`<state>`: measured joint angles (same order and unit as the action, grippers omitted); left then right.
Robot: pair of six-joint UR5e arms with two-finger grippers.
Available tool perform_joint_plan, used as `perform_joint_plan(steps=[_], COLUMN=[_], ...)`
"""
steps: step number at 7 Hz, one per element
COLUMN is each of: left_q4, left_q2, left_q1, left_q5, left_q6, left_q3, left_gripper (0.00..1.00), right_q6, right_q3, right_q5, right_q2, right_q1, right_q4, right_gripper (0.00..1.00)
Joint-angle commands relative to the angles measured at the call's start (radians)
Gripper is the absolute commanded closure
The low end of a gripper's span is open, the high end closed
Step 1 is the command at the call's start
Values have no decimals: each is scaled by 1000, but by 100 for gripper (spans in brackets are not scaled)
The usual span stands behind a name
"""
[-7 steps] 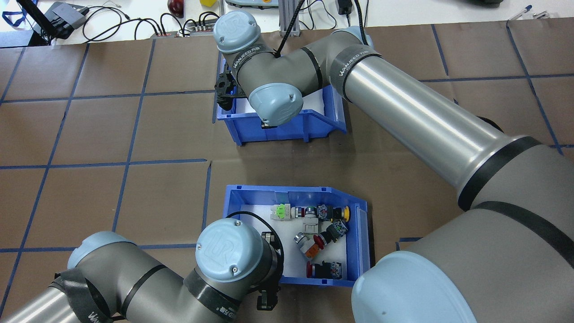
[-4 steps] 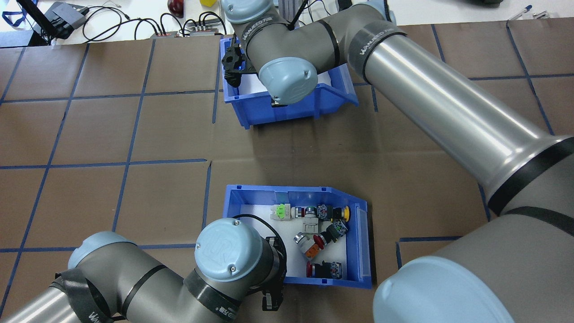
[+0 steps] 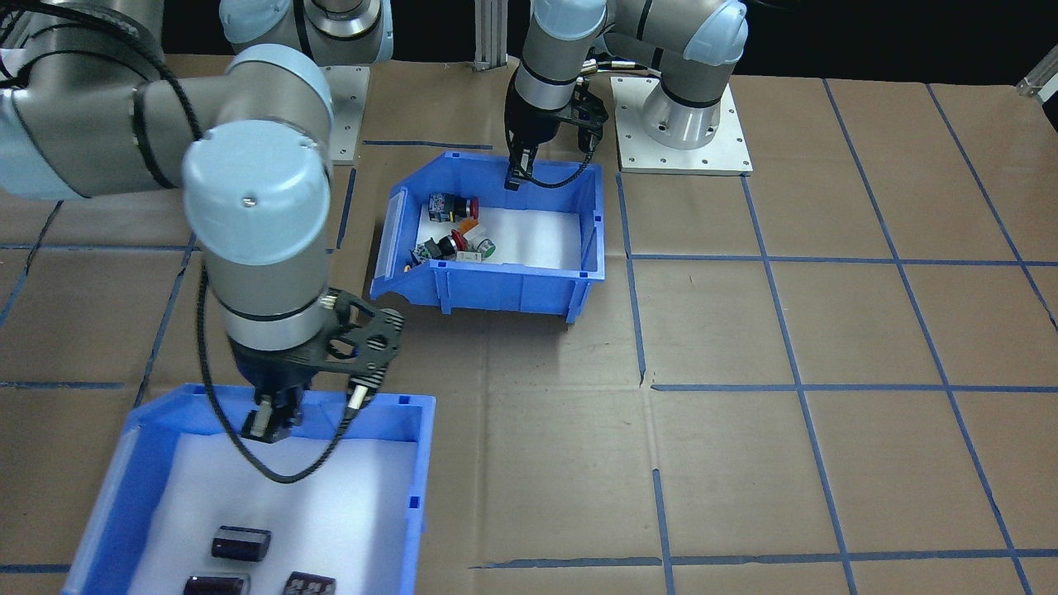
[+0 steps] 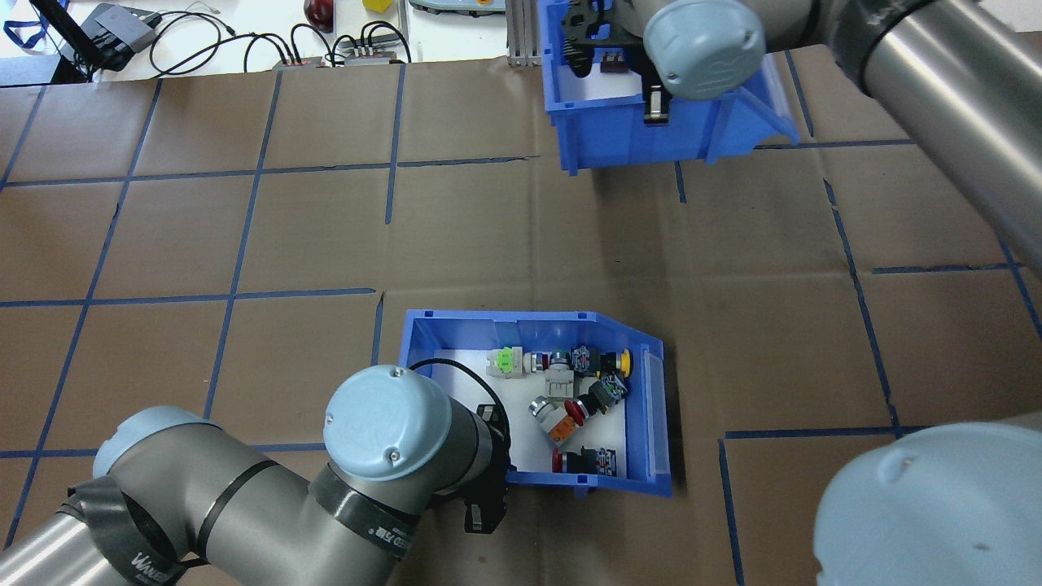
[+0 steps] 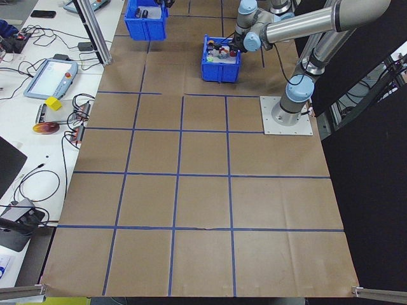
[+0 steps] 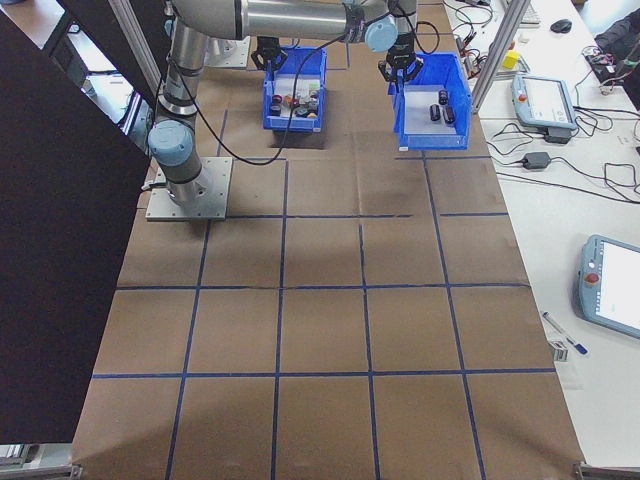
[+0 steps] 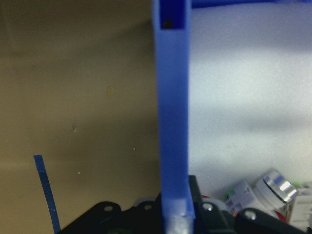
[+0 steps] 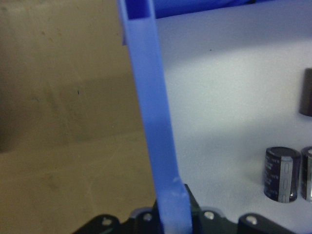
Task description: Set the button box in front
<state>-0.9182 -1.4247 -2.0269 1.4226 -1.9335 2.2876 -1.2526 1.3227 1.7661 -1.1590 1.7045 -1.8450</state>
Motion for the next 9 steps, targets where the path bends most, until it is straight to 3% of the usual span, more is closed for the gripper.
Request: perform_joint_plan(steps=[1,2,3,5,7,9], left_q4=[-79,-79,-68,-64,-38,-37], left_q2=[-66,-151,-262,-484,-604,-655], left_q1=[142,201,206,203,201,191], left_q5=[51,41,41,42,41,39], left_q6=[161,168,195,196,180,176], left_q3=[-155,-257,-369,-598,-706,-758], left_gripper=[100,100,100,100,100,100], right_q6=[-89,-99,-97,-176,-289,-359], right_q3=[142,218,290,416,551,613], right_q5=[-8,-13,-58,-73,-70,-73], right_q2=[-117,-178,-229,-322,-395,-444], right_q1=[-126,-169,-199,-245,-261,-314], right_q4=[-14,-20,-25,-60,-171,-197], right_gripper=[95,95,95,95,95,95])
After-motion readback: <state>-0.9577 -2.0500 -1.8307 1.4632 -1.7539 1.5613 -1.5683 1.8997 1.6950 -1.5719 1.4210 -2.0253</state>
